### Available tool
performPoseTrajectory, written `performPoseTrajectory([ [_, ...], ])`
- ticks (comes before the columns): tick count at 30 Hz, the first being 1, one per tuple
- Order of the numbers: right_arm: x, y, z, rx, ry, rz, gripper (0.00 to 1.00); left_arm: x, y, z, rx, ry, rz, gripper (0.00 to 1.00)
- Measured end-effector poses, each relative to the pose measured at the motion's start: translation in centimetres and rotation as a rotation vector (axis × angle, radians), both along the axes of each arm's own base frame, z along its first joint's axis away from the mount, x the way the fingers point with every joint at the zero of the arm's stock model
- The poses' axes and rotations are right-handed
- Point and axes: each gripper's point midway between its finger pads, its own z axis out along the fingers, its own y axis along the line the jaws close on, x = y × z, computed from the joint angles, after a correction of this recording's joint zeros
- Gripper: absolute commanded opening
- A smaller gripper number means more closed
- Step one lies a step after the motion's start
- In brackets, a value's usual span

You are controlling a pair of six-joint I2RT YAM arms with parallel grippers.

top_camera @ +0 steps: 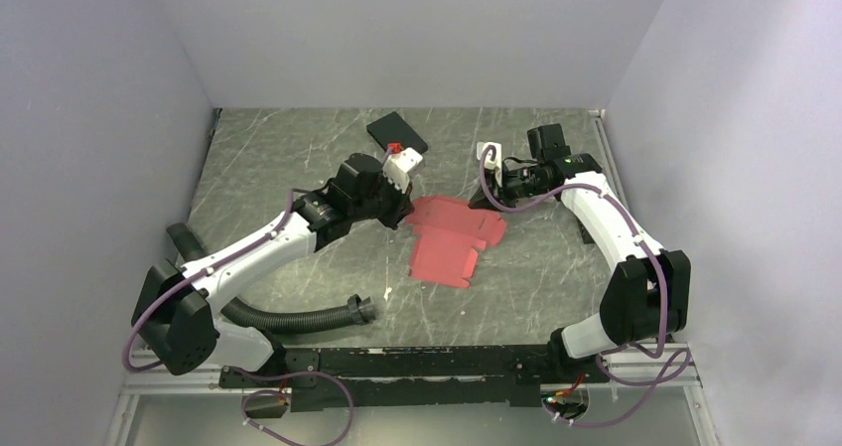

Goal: Fold the paper box
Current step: Fold the paper box at the center of the board.

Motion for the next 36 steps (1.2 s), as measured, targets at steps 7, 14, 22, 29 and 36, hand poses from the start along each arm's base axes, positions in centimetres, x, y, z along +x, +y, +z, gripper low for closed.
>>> performPoseTrajectory([
  [7, -0.1, 0.1, 0.0, 0.002, -0.010, 0.015, 0.00, -0.2, 0.2, 0.0, 0.000, -0.002, 0.004, 0.00],
  [14, -0.8, 0.0, 0.2, -0.004, 0.000, 0.008, 0.00, -1.3, 1.4, 0.6, -0.048, 0.017, 0.062, 0.51],
  [22, -4.3, -0.7, -0.2, -0.003, -0.002, 0.004, 0.00, -3.6, 5.3, 3.9, -0.255, -0.028, 0.165, 0.52],
  [29, -4.8, -0.2, -0.1, -0.003, -0.007, 0.027, 0.00, -2.1, 3.5, 3.7, -0.314, -0.014, 0.095, 0.49],
  [36, -5.2, 0.3, -0.2, -0.005, -0.010, 0.054, 0.00, -2.7, 0.5, 1.8, -0.334, 0.046, -0.087, 0.51],
])
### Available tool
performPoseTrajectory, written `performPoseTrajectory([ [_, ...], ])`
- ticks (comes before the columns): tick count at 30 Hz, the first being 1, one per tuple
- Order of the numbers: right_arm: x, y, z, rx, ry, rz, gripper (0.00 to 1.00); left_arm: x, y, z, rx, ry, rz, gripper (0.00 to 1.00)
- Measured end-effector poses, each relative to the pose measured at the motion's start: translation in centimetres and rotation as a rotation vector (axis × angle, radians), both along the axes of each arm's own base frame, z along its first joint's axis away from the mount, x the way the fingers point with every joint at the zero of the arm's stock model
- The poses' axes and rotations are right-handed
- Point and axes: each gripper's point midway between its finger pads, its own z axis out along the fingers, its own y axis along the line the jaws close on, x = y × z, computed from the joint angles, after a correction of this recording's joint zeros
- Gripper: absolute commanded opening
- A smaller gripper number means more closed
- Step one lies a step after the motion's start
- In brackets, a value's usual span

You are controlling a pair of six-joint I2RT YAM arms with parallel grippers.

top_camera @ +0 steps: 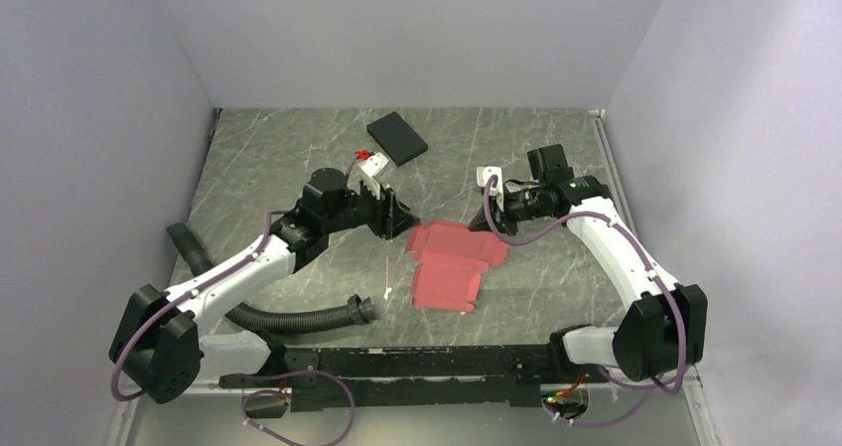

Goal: Fold the paper box
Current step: Fold the paper box at the center of the board.

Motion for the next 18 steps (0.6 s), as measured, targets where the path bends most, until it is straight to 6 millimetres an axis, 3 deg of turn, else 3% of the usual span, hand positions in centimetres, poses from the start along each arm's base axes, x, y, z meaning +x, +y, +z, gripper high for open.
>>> performPoseTrajectory([
  [7, -0.1, 0.2, -0.2, -0.003, 0.005, 0.009, 0.00, -1.0, -1.1, 1.5, -0.054, -0.042, -0.104, 0.50],
  [18, -0.2, 0.3, -0.5, -0.005, 0.015, 0.014, 0.00, -0.4, -1.4, 0.9, -0.028, -0.052, -0.117, 0.47],
])
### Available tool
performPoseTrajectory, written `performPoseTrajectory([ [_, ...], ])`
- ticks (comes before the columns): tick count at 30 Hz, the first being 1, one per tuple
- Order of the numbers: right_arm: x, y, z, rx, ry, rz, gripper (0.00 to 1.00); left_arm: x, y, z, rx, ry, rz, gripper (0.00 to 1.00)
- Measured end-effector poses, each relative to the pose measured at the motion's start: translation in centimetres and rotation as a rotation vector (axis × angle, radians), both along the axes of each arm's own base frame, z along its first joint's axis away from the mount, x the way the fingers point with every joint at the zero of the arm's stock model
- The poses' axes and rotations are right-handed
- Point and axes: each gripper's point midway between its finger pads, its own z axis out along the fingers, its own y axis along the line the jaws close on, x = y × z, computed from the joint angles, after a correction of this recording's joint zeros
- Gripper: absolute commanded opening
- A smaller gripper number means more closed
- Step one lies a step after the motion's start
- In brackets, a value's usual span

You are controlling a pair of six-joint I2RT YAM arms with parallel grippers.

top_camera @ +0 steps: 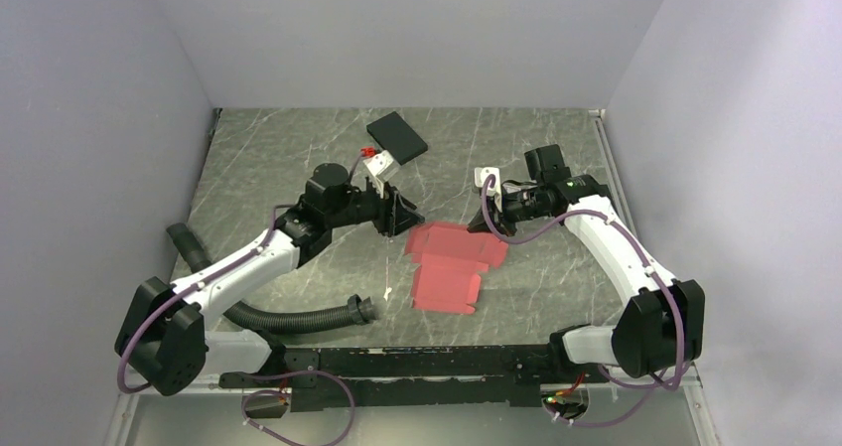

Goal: Fold the paper box
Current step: Fold the paper box at the center of the board.

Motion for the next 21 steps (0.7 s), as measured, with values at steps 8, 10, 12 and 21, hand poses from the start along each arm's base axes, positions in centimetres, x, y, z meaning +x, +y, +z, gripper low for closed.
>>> performPoseTrajectory([
  [8, 0.0, 0.0, -0.1, -0.002, 0.004, 0.001, 0.00, 0.5, 0.4, 0.3, 0.002, -0.018, 0.028, 0.39],
  [10, 0.0, 0.0, -0.1, -0.002, 0.004, 0.002, 0.00, 0.5, 0.4, 0.1, 0.005, -0.013, 0.026, 0.39],
  [12, 0.0, 0.0, -0.1, -0.001, 0.004, 0.002, 0.00, 0.6, 0.2, -0.1, 0.009, -0.004, 0.019, 0.38],
  [21, 0.0, 0.1, -0.1, -0.001, 0.004, 0.001, 0.00, 0.1, -0.4, -0.7, 0.009, 0.025, -0.035, 0.39],
])
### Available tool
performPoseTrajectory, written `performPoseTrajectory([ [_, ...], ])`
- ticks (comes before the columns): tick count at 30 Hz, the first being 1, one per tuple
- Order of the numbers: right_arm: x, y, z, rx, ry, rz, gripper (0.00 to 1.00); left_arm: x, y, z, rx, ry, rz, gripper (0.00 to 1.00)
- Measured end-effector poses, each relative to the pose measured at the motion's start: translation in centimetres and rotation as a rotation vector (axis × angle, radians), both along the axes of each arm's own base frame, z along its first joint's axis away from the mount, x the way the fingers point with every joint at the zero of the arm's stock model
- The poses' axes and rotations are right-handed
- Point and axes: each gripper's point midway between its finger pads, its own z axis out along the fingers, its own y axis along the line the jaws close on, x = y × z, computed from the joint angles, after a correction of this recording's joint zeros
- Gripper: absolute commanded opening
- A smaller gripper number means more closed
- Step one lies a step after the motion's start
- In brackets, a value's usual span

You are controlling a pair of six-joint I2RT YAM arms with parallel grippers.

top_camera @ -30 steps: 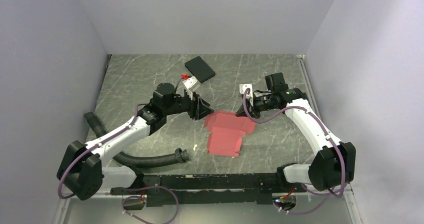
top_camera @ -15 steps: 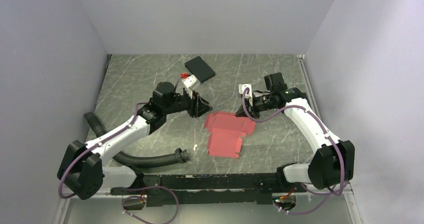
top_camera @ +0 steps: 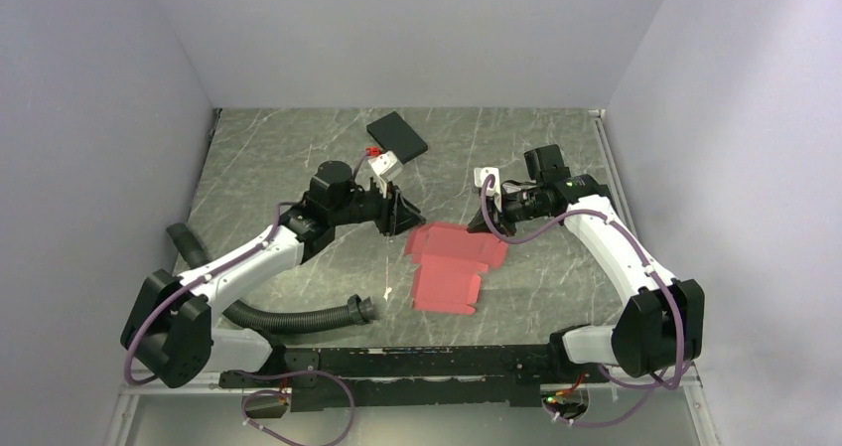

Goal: Fold the paper box
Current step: Fold the paper box at the center of the board.

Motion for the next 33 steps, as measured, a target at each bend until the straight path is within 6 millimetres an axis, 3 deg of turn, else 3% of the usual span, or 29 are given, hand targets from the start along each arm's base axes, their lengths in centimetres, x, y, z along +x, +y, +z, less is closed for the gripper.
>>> performPoseTrajectory([
  [18, 0.0, 0.0, -0.2, -0.002, 0.013, -0.004, 0.00, -1.3, -1.2, -1.6, 0.008, 0.057, -0.091, 0.40],
  [33, 0.0, 0.1, -0.5, -0.011, 0.017, -0.001, 0.00, -1.1, -2.8, -1.0, -0.002, 0.050, -0.135, 0.39],
])
